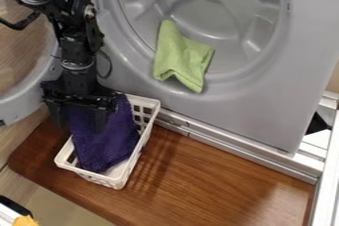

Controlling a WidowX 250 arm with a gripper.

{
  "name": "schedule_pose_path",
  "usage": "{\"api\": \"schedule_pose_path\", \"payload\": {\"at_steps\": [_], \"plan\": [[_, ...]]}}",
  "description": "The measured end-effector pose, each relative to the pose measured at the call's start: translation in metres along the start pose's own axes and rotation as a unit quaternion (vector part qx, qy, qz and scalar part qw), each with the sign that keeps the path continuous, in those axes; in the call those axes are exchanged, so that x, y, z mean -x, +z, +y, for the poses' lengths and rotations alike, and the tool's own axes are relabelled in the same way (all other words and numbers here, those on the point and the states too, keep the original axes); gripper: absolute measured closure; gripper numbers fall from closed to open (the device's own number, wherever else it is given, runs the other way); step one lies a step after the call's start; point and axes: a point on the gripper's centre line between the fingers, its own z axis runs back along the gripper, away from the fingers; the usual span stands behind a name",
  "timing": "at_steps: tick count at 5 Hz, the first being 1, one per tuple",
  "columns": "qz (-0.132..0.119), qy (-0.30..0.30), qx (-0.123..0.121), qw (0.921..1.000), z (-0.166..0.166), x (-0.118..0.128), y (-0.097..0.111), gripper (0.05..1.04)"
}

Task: Move the purple cloth to the right side of the table

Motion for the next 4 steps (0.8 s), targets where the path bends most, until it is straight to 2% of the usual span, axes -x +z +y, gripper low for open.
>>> {"api": "schedule_pose_path", "payload": {"at_steps": [2,3,4], "plan": [[-0.034,-0.021,0.016,0.9991,-0.011,0.011,0.035,0.083],[-0.043,-0.019,0.016,0.9987,-0.005,0.018,0.044,0.083],[-0.040,-0.004,0.007,0.9992,0.008,0.019,0.039,0.083]]}}
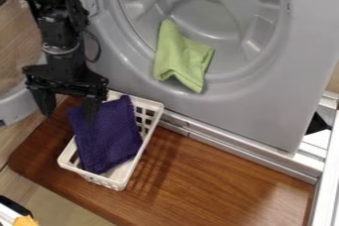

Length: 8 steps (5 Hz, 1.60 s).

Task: Move the purple cloth to the right side of the table

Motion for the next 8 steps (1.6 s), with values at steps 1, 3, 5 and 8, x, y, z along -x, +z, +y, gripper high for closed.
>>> {"api": "schedule_pose_path", "payload": {"at_steps": [1,3,5,8], "plan": [[0.025,0.010,0.007,0.9996,0.008,0.000,-0.020,0.083],[0.050,-0.002,0.017,0.9986,0.001,-0.011,-0.047,0.133],[0.048,0.018,0.002,0.9987,0.002,-0.015,-0.049,0.727],[-0.003,-0.001,0.036,0.9994,-0.020,-0.010,0.000,1.001]]}}
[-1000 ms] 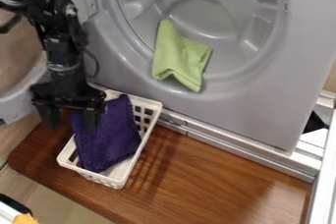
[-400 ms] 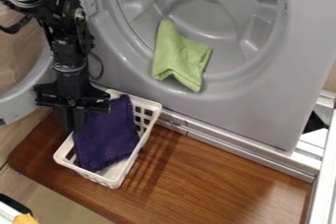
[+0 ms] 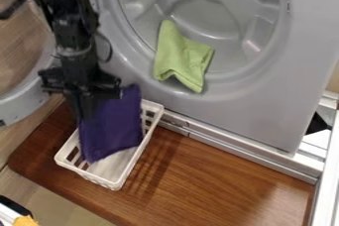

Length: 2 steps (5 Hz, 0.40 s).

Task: Move the purple cloth to the right side of the table

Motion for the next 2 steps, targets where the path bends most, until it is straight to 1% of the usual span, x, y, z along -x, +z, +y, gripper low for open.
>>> {"api": "schedule_pose_path", "payload": {"at_steps": [1,2], "plan": [[0.006,-0.005,0.033,0.9994,-0.014,0.009,0.024,1.004],[-0.001,-0.019,0.069,0.9974,-0.041,0.019,0.052,1.004]]}}
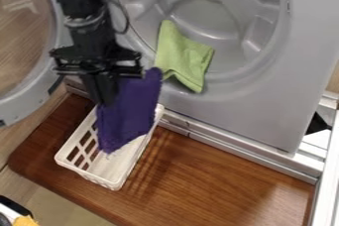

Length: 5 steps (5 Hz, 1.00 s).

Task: Move the purple cloth to the right side of the table

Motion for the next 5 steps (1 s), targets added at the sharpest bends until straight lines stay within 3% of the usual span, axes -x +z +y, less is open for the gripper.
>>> {"api": "schedule_pose_path", "payload": {"at_steps": [1,2,4,5], "plan": [[0.002,-0.019,0.041,0.9990,-0.033,0.013,0.017,1.004],[0.002,-0.028,0.060,0.9978,-0.062,0.017,0.024,1.004],[0.023,-0.072,0.075,0.9943,-0.109,0.024,0.001,1.004],[0.039,-0.090,0.067,0.9929,-0.123,0.029,-0.016,1.004]]}}
